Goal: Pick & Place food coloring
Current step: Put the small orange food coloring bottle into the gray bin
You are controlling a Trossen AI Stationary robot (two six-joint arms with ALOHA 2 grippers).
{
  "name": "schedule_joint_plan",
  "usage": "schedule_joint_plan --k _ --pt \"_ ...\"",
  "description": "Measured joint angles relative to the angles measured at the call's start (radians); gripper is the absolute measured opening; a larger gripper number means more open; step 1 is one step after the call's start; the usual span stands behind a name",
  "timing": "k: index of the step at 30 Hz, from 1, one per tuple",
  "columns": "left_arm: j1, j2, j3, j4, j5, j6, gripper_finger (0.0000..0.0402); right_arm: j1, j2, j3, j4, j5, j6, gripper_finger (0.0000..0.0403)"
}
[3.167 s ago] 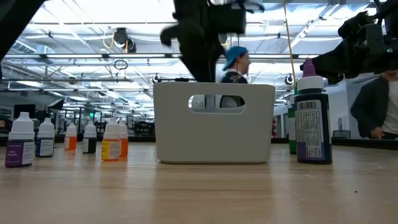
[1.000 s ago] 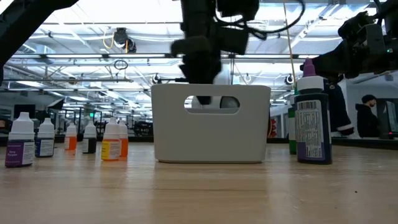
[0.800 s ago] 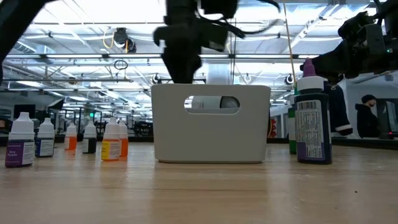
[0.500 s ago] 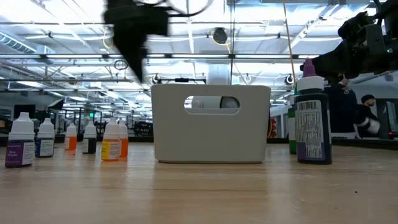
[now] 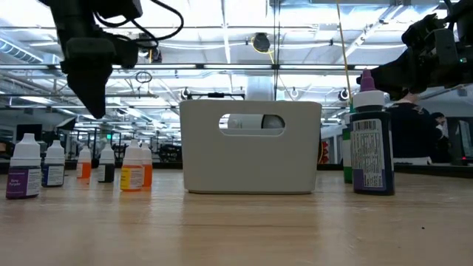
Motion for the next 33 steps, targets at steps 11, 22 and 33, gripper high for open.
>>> schedule_joint_plan --k 11,22,33 --pt "-0.038 0.187 0.000 -0.014 0.042 0.023 0.0178 0.000 0.000 0.000 0.000 0.000 0.000 0.0077" --pt "-0.039 0.246 0.000 -0.008 0.077 0.044 0.0236 0.000 0.000 0.000 0.000 0.000 0.000 0.0077" --pt "-0.039 0.246 0.000 0.009 0.037 0.044 0.0216 0.000 0.000 0.000 0.000 0.000 0.000 0.0077"
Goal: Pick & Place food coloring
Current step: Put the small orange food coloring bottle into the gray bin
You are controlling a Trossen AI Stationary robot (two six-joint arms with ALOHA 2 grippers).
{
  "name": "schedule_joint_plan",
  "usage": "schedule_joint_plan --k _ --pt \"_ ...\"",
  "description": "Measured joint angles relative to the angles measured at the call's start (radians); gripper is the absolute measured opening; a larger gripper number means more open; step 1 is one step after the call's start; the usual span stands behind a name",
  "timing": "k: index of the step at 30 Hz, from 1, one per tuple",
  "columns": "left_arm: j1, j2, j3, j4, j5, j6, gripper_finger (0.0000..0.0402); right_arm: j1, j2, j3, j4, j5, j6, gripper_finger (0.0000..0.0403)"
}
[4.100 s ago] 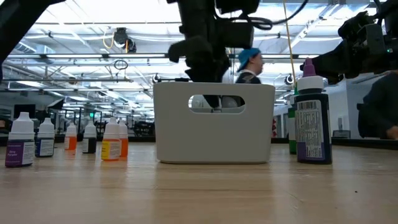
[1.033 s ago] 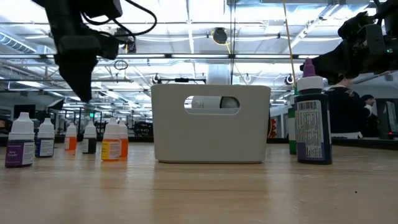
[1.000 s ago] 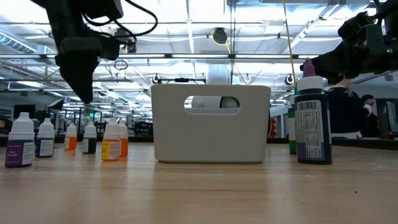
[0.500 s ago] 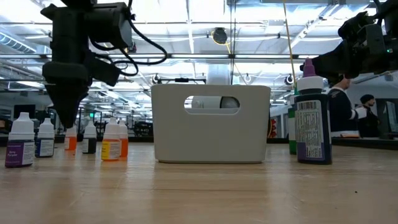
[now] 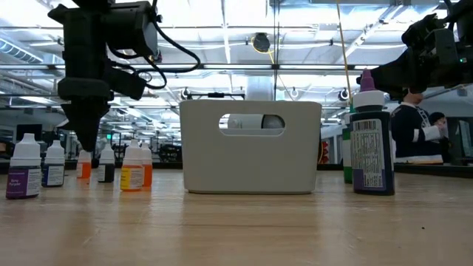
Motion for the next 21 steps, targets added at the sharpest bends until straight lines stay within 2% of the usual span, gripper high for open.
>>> schedule_joint_plan --k 7,21 --pt "0.000 0.019 -0.006 0.000 0.001 0.000 0.0207 0.000 0.000 0.000 0.000 0.000 0.000 0.0077" --pt "0.000 0.045 -0.013 0.025 0.003 0.005 0.0214 0.000 0.000 0.000 0.000 0.000 0.000 0.0077"
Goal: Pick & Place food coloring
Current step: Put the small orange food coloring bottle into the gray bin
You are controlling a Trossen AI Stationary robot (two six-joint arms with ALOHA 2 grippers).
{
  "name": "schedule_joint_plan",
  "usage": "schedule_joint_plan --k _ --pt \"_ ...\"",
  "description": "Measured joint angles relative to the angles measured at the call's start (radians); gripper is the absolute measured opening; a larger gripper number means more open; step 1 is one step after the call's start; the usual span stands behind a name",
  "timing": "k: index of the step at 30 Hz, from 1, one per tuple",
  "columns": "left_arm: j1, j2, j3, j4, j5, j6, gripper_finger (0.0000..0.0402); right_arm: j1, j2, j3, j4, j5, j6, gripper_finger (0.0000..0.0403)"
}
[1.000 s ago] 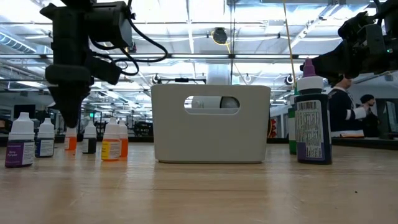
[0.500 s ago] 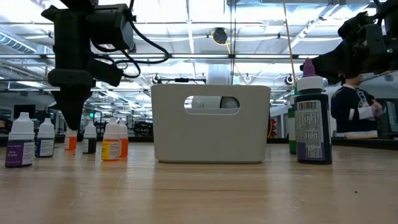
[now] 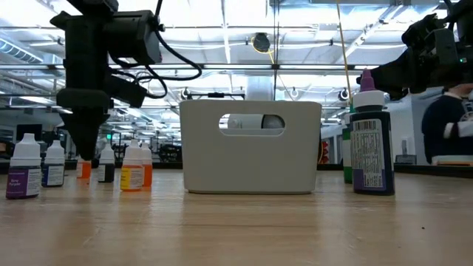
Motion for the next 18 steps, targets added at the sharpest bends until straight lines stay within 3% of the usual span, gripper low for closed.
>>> schedule_joint_plan --k 18 --pt "0.001 0.000 -0.019 0.019 -0.018 -0.003 0.0214 0.000 0.000 0.000 0.000 0.000 0.000 0.0077"
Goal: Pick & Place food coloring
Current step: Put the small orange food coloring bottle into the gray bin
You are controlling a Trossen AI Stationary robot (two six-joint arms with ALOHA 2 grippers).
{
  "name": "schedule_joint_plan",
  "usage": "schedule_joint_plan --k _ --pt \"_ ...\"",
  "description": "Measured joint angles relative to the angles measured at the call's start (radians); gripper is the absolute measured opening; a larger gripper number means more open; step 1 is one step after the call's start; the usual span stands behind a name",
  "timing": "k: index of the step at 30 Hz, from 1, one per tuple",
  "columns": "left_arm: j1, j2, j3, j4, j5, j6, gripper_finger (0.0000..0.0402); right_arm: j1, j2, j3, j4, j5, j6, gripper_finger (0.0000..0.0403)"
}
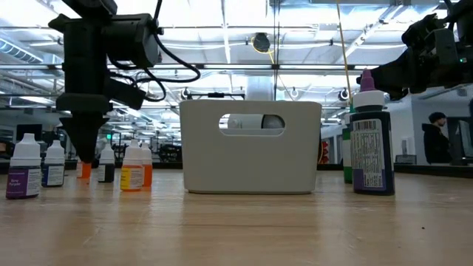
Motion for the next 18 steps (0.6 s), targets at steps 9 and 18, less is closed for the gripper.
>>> schedule_joint_plan --k 9,18 --pt "0.000 0.000 0.000 0.001 0.000 0.001 0.0213 0.000 0.000 0.000 0.000 0.000 0.000 0.0077" --pt "0.000 0.000 0.000 -0.001 0.016 0.005 0.0213 0.000 0.000 0.000 0.000 0.000 0.000 0.0077"
